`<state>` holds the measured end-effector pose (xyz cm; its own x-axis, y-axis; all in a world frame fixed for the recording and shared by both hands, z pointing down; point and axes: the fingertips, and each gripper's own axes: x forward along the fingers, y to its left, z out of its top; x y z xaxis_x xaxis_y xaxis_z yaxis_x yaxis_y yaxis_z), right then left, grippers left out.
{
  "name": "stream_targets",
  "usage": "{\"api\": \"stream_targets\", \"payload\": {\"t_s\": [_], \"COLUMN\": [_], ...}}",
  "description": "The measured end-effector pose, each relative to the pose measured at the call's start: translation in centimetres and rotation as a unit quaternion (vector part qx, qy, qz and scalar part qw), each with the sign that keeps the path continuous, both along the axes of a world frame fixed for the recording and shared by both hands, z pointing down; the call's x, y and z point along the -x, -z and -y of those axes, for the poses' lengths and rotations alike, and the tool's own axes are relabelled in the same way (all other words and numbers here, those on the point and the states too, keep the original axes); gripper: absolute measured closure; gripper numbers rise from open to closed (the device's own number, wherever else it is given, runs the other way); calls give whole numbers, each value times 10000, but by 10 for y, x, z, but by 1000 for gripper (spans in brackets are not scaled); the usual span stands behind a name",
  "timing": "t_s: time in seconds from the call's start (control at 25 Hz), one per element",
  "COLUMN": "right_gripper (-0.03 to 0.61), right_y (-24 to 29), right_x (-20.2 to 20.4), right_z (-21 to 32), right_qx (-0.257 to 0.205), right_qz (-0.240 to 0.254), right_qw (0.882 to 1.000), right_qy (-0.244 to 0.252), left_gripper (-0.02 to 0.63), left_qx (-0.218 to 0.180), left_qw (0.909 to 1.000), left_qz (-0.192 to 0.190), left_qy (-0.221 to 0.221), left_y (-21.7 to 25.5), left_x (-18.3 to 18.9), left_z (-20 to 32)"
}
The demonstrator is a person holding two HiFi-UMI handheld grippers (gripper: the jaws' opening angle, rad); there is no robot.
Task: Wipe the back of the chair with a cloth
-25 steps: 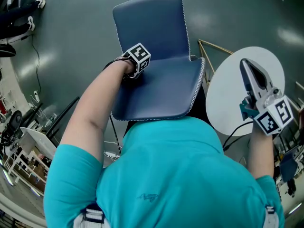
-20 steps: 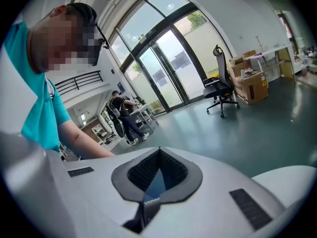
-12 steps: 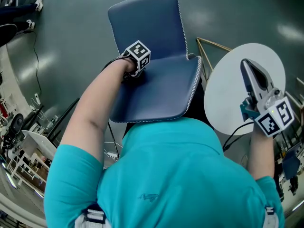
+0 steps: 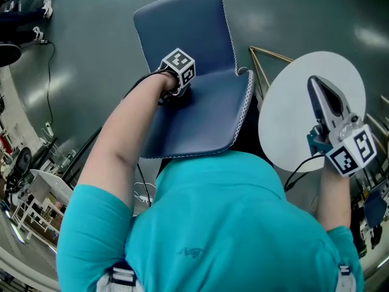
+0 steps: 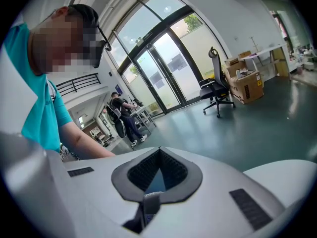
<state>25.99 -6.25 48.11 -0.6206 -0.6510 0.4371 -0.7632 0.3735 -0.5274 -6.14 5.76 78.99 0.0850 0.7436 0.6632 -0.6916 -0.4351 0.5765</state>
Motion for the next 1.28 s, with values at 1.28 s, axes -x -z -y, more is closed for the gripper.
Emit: {"api": "stream_targets", "payload": {"t_s": [1.28], "right_gripper": [588], "right_y": [-7], "right_x": [-36], "right_z": [-10], "right_qx": [-90], "right_qz": [-17], "right_qw": [9996], "right_qy": [-277], "left_gripper": [555], "left_qx": [-78], "left_qw": [9966], "left_qz": [-667], "left_qy": [485], "left_y": [-6], "left_x": [-158], "left_z": [27]}}
